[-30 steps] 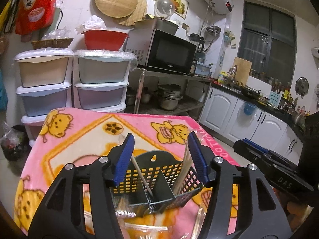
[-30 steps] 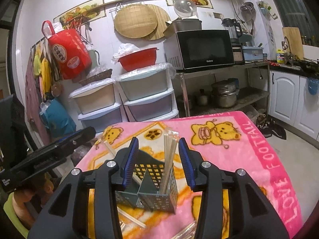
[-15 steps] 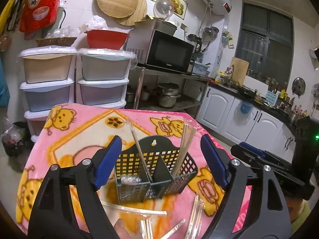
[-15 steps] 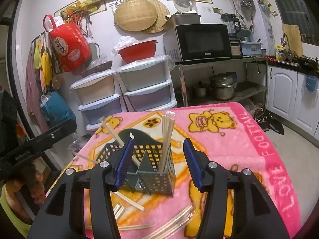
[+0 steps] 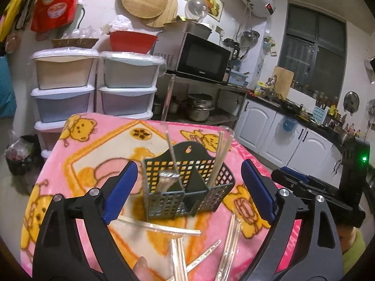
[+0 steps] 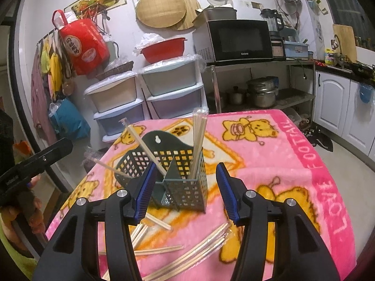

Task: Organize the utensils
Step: 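Move both open grippers back toward the remaining wrapped chopsticks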

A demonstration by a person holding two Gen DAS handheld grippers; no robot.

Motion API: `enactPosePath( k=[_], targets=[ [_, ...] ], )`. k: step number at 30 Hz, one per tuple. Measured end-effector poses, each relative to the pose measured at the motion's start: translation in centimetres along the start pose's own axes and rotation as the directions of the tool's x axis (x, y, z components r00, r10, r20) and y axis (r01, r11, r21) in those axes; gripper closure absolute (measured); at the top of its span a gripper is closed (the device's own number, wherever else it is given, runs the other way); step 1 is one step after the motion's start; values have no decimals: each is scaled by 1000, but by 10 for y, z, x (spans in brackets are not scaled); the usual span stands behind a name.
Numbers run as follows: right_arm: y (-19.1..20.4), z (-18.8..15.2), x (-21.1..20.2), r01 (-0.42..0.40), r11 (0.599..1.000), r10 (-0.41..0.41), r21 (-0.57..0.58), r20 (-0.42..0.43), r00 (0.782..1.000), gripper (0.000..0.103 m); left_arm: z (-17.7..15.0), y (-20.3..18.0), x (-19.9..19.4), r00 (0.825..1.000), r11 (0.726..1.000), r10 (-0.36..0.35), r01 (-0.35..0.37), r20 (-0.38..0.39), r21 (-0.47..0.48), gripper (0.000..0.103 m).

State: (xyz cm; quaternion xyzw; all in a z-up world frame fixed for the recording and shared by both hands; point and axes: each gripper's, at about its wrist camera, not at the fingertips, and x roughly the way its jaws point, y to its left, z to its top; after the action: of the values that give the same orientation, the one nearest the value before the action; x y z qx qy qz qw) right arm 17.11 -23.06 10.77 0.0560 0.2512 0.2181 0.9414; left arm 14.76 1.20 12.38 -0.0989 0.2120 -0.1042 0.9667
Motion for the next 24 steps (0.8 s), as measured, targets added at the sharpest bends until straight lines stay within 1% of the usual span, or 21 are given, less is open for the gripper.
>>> enactPosePath(
  k=[7, 13, 18, 24],
  targets=[
    [4, -10, 2, -7, 1000, 7, -9, -28, 1000, 52, -14, 18, 2, 999, 999, 27, -29, -40, -43, 21],
    [2, -20, 6, -3, 1000, 2, -8, -63, 998, 52, -29, 24, 4, 996, 998, 40, -44, -78, -51, 21],
    [-1, -30, 13, 1, 1000, -2, -6, -100, 995, 52, -43, 32, 10, 991, 996, 63, -71, -119, -59, 21],
    [-3, -44, 22, 4, 1000, -5, -9, -145, 989, 52, -59, 40, 18, 982, 993, 74, -88, -172, -73, 21]
  ],
)
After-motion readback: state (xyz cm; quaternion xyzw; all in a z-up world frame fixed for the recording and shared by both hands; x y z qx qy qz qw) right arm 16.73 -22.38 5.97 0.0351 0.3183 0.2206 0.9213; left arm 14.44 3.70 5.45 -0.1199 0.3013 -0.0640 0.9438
